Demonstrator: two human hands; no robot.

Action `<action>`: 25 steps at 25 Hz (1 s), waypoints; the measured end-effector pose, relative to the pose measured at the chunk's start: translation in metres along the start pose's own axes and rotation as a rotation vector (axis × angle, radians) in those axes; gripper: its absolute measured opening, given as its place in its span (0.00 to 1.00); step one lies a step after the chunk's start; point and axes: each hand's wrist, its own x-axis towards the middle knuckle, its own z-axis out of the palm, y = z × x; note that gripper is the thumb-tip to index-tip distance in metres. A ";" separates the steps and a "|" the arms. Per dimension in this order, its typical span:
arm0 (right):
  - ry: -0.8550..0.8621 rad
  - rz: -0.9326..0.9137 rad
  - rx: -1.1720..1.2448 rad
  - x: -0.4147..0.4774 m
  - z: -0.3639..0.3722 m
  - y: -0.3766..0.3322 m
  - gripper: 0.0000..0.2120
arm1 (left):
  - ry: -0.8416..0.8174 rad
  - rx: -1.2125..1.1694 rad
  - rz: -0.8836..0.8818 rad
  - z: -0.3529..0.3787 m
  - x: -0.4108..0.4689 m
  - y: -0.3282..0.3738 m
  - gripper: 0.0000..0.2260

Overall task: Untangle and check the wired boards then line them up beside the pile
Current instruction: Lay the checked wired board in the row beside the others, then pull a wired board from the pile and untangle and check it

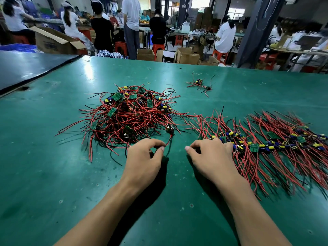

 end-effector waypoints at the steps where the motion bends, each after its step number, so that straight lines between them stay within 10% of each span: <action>1: 0.001 0.020 0.006 0.000 0.000 0.000 0.18 | 0.011 -0.026 -0.005 0.000 0.000 0.002 0.05; 25: -0.014 -0.250 0.239 0.000 0.012 -0.005 0.23 | -0.300 -0.631 0.023 0.004 -0.011 0.029 0.05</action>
